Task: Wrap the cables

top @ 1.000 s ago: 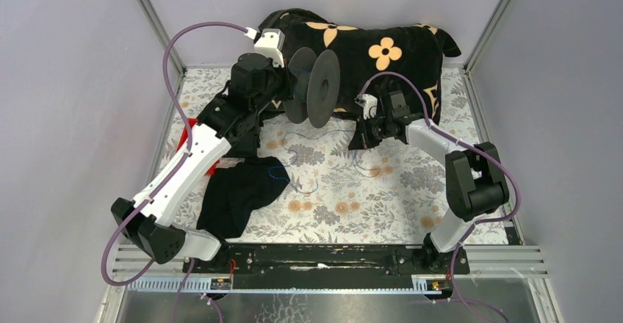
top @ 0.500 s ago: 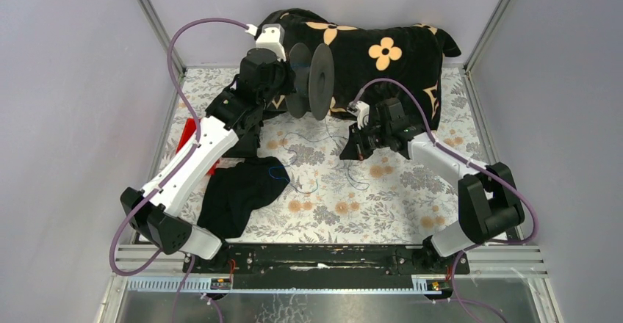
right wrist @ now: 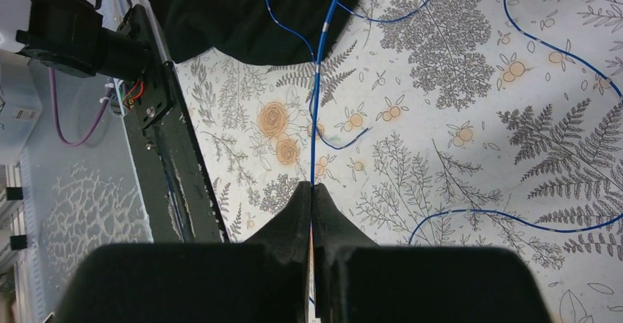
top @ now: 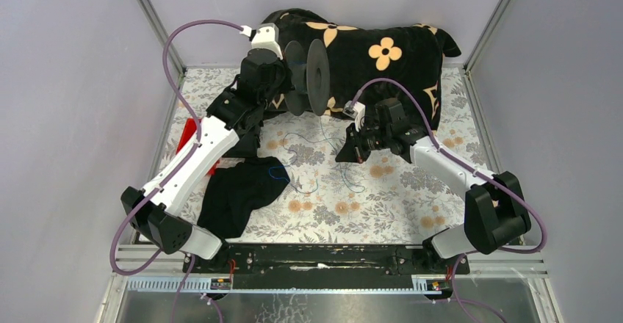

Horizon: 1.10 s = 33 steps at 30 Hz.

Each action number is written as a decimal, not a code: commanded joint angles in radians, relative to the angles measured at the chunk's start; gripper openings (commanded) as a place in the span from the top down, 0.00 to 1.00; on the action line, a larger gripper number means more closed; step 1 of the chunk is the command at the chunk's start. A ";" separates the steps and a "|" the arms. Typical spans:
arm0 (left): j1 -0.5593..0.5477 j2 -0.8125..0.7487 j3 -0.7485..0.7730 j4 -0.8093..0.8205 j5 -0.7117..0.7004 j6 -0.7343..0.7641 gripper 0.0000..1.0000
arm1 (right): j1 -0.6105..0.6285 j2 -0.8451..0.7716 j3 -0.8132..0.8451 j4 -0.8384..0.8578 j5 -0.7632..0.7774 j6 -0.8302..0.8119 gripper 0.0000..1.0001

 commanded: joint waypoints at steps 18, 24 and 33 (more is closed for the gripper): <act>-0.040 0.003 -0.065 0.173 -0.045 0.017 1.00 | 0.040 -0.055 0.155 -0.026 -0.098 -0.010 1.00; -0.069 0.018 -0.065 0.172 -0.085 0.030 1.00 | 0.051 -0.032 0.234 -0.082 -0.105 -0.009 1.00; -0.115 0.008 -0.087 0.194 -0.181 0.078 1.00 | 0.057 0.014 0.408 -0.187 -0.070 0.046 1.00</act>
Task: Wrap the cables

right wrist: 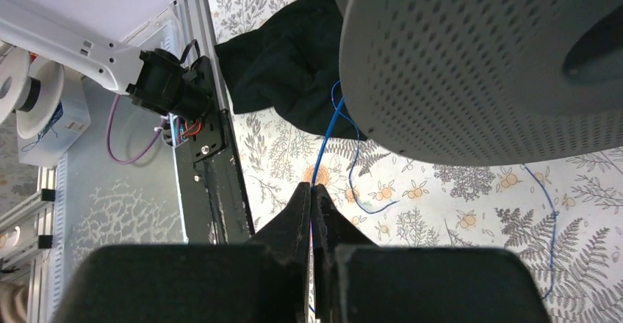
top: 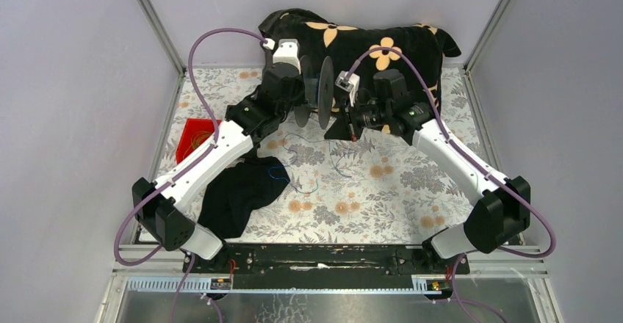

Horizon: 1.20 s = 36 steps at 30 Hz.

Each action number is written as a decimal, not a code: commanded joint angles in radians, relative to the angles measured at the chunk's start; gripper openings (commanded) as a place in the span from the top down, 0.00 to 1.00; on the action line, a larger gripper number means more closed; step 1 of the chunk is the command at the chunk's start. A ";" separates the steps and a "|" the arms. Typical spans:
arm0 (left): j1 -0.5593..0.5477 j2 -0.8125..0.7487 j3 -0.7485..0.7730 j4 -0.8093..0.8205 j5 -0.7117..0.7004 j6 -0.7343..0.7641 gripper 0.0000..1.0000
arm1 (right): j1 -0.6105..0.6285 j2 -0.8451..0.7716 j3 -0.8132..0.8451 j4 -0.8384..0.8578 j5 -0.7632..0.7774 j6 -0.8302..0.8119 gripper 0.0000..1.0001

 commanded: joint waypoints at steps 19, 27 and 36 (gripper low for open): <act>-0.133 -0.060 -0.109 0.249 -0.194 0.194 1.00 | 0.010 0.091 0.420 -0.269 0.224 -0.051 1.00; -0.153 -0.075 -0.166 0.276 -0.142 0.238 1.00 | 0.010 0.088 0.474 -0.309 0.322 -0.087 1.00; -0.183 -0.093 -0.211 0.305 -0.101 0.335 1.00 | 0.010 0.102 0.540 -0.353 0.452 -0.121 1.00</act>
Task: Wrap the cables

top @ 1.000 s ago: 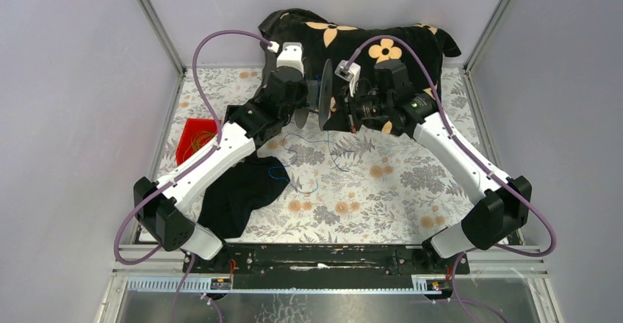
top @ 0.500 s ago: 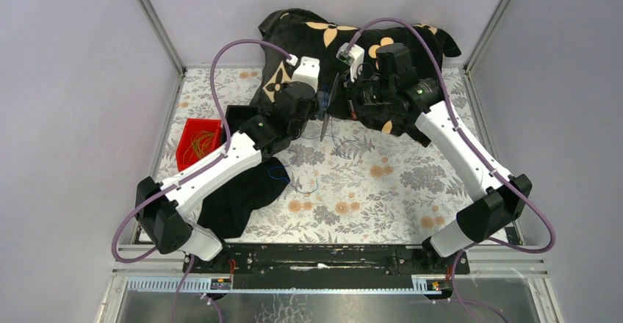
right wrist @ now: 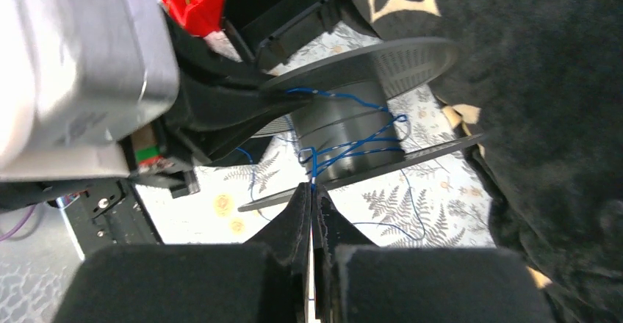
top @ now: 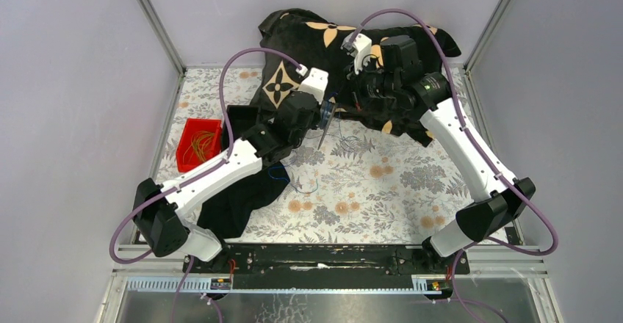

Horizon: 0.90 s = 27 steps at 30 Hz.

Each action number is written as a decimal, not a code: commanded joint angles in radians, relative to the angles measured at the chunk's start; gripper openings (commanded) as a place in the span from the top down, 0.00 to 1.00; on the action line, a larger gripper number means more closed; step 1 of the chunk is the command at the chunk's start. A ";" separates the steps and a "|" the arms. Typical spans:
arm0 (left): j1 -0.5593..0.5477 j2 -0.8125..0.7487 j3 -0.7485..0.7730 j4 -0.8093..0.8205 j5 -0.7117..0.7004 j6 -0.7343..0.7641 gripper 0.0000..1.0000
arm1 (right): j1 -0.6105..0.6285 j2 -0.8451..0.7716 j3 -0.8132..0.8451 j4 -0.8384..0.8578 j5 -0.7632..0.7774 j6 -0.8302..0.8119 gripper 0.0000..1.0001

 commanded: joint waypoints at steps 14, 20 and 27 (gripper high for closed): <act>-0.039 -0.111 -0.069 0.132 0.176 0.163 1.00 | -0.006 0.013 0.083 -0.049 0.228 -0.126 0.98; -0.037 -0.162 -0.094 0.104 0.266 0.194 1.00 | -0.041 0.017 0.069 -0.041 0.220 -0.152 0.96; -0.038 -0.199 -0.112 0.102 0.290 0.196 1.00 | -0.105 0.033 0.024 -0.038 0.168 -0.152 0.90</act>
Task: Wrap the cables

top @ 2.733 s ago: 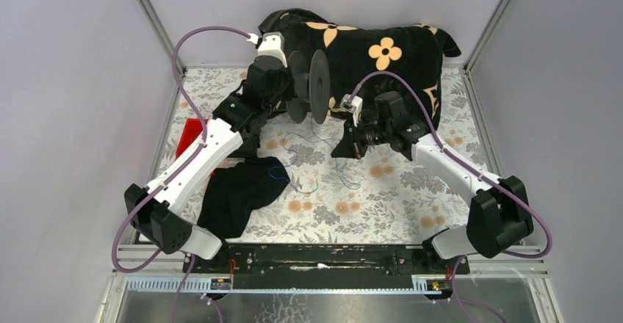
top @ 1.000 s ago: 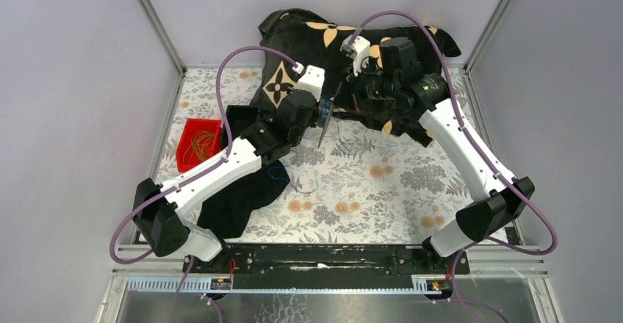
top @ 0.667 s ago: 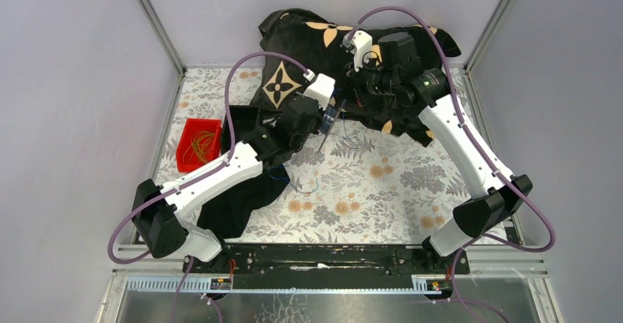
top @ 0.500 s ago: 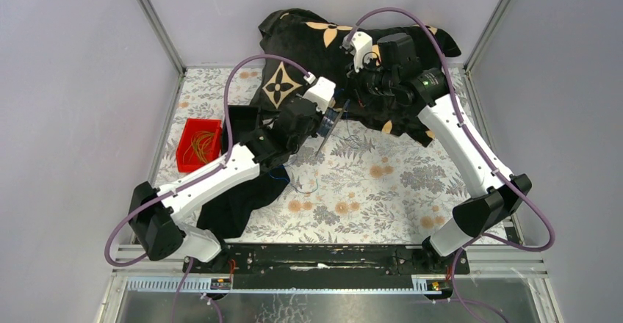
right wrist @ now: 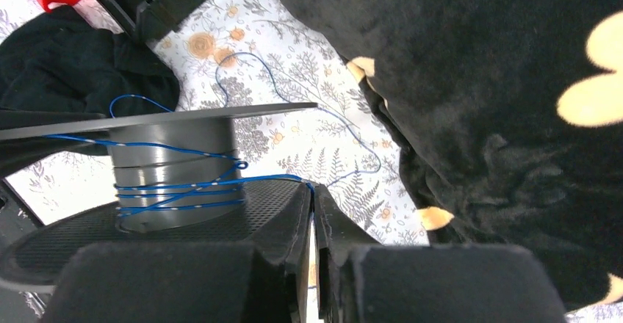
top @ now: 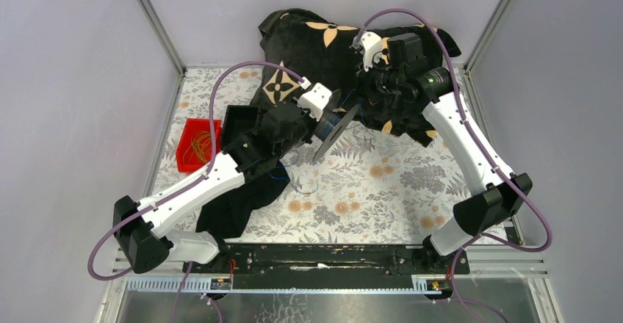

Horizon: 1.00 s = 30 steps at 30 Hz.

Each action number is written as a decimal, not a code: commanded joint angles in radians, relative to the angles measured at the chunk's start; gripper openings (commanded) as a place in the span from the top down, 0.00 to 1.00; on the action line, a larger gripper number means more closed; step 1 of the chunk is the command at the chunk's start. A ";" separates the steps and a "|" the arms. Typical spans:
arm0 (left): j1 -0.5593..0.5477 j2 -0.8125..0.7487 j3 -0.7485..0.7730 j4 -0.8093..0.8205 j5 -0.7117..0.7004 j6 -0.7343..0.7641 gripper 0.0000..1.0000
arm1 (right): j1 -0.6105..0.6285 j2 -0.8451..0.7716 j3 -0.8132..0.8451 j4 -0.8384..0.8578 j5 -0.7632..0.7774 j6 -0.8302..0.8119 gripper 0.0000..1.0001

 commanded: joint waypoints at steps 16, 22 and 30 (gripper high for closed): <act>0.044 -0.057 0.023 0.063 0.052 -0.065 1.00 | -0.153 -0.051 -0.221 0.056 -0.128 -0.038 0.56; 0.073 -0.046 0.045 0.028 0.124 -0.108 1.00 | -0.162 -0.109 -0.325 0.108 -0.154 -0.060 0.34; 0.106 -0.054 0.064 -0.004 0.168 -0.141 1.00 | -0.206 -0.165 -0.451 0.204 -0.170 -0.024 0.19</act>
